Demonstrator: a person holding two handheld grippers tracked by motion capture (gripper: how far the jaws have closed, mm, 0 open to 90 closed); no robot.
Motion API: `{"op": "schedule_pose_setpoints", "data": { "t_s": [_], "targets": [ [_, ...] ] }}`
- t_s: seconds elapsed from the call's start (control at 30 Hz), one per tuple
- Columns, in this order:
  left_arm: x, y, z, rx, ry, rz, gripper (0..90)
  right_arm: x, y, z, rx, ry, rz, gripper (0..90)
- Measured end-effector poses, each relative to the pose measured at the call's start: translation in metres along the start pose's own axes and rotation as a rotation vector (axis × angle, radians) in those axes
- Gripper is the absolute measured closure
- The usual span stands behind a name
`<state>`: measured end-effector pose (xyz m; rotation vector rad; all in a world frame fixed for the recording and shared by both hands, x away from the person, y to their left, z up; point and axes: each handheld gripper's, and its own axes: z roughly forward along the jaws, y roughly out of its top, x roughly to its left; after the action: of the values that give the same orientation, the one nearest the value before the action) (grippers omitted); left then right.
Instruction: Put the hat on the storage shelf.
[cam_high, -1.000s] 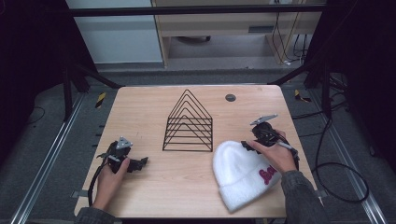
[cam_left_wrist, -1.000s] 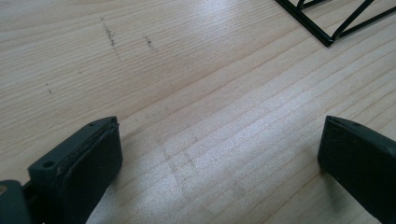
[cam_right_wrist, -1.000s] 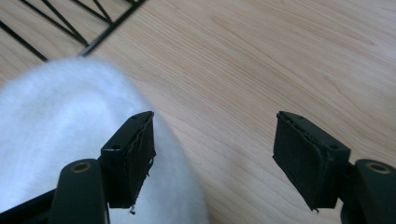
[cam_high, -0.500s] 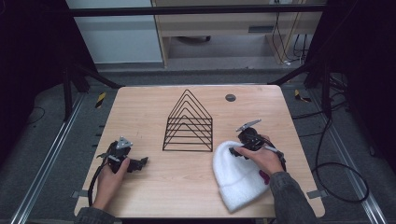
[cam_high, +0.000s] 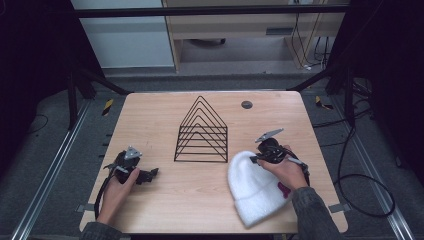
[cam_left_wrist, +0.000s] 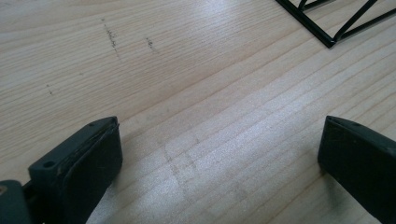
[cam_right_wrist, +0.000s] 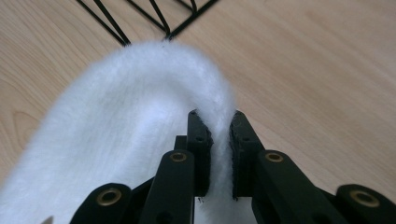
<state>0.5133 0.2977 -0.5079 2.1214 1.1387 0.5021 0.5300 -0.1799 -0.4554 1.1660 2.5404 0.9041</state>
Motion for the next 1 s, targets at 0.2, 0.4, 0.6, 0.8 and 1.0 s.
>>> {"op": "schedule_pose_setpoints", "data": {
  "t_s": [0.2,0.4,0.6,0.8,1.0],
  "targets": [
    [-0.001,0.001,0.001,0.000,0.015,-0.016,0.0,0.012,-0.008,-0.040,-0.145,-0.037,0.001,82.3],
    [-0.005,0.003,-0.002,-0.012,0.023,0.024,3.6,0.025,-0.018,-0.077,-0.278,-0.076,-0.008,82.6],
    [-0.013,0.012,-0.018,-0.062,0.030,0.032,4.7,0.033,-0.020,-0.101,-0.355,-0.101,-0.003,82.6],
    [-0.025,0.034,-0.042,-0.102,0.006,0.073,4.6,0.044,-0.013,-0.126,-0.429,-0.093,-0.009,82.8],
    [-0.034,0.057,-0.069,-0.182,-0.069,0.071,5.7,0.052,0.012,-0.147,-0.475,-0.086,-0.045,82.8]
  ]
}}
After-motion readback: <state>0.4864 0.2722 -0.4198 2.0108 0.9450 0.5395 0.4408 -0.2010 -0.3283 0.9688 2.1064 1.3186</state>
